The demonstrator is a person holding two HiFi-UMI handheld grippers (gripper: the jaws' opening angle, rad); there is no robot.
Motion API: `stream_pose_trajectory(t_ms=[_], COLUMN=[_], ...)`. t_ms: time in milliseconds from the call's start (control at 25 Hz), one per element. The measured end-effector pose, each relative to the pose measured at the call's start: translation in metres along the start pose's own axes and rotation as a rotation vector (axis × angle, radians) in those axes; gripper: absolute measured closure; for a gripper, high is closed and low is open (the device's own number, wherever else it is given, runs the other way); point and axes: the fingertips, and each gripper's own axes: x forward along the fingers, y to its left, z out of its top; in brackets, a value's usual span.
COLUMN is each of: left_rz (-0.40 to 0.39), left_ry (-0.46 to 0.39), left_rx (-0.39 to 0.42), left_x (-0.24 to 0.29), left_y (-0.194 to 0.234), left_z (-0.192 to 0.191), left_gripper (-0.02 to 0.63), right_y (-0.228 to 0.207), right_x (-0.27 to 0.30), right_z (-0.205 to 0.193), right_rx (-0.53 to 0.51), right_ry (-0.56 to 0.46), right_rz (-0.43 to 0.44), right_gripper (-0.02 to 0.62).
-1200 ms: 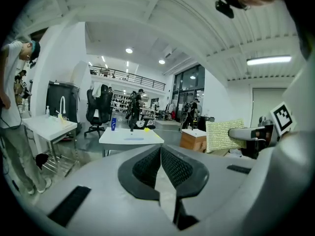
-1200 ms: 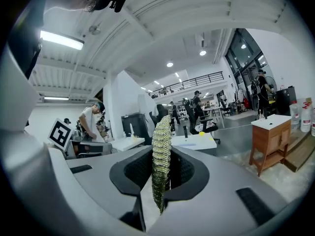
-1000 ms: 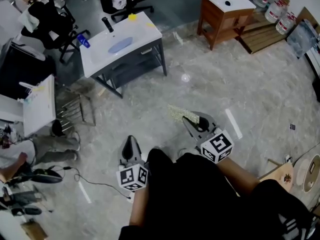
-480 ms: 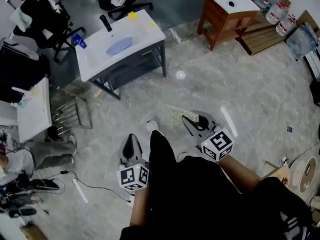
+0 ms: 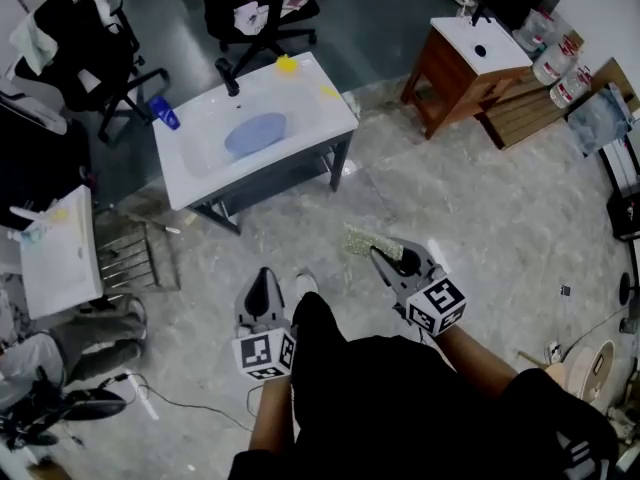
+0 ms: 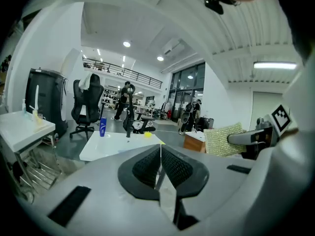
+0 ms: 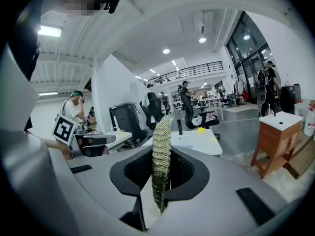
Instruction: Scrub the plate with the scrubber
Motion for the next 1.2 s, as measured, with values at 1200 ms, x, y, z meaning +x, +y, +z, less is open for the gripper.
stream_pose_trajectory(t_ms=[1200], left_rz=[0.018], left_ry=[0.056], left_rx=[-0.106], left_x=[0.158], left_y=[0.172], left_z=[0.055], left_gripper=[0.601], right_y=[-0.043], right_x=[0.240], right_z=[0.085], right_rx=[0.079], right_ry=[-0.024], right_rz=[0.014], right_gripper=[0.537])
